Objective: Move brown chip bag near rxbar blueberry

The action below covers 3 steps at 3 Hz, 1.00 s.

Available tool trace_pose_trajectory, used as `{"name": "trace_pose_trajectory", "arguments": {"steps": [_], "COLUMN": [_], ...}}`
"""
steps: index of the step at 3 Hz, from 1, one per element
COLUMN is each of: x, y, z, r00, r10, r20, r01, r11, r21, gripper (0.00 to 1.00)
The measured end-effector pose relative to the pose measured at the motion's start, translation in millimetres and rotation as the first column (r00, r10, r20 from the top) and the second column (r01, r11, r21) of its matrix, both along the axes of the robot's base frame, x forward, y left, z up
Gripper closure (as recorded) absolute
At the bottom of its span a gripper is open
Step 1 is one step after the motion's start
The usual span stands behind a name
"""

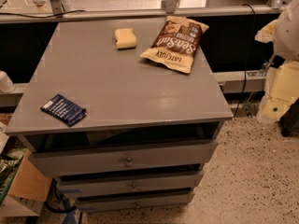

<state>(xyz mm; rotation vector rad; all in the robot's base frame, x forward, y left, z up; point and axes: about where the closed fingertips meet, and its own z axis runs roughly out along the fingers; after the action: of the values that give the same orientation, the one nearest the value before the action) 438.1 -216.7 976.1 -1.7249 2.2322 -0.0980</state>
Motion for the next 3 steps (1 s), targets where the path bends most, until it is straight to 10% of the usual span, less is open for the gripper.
{"name": "trace_pose_trajectory", "arguments": {"steps": [3], "x": [51.7], "y": [18.2], "z": [-35.4], "r00": [0.9968], "r10": [-0.068], "r20": [0.043], "r01": [0.063], "r11": [0.991], "r21": [0.114], "gripper": [0.00]}}
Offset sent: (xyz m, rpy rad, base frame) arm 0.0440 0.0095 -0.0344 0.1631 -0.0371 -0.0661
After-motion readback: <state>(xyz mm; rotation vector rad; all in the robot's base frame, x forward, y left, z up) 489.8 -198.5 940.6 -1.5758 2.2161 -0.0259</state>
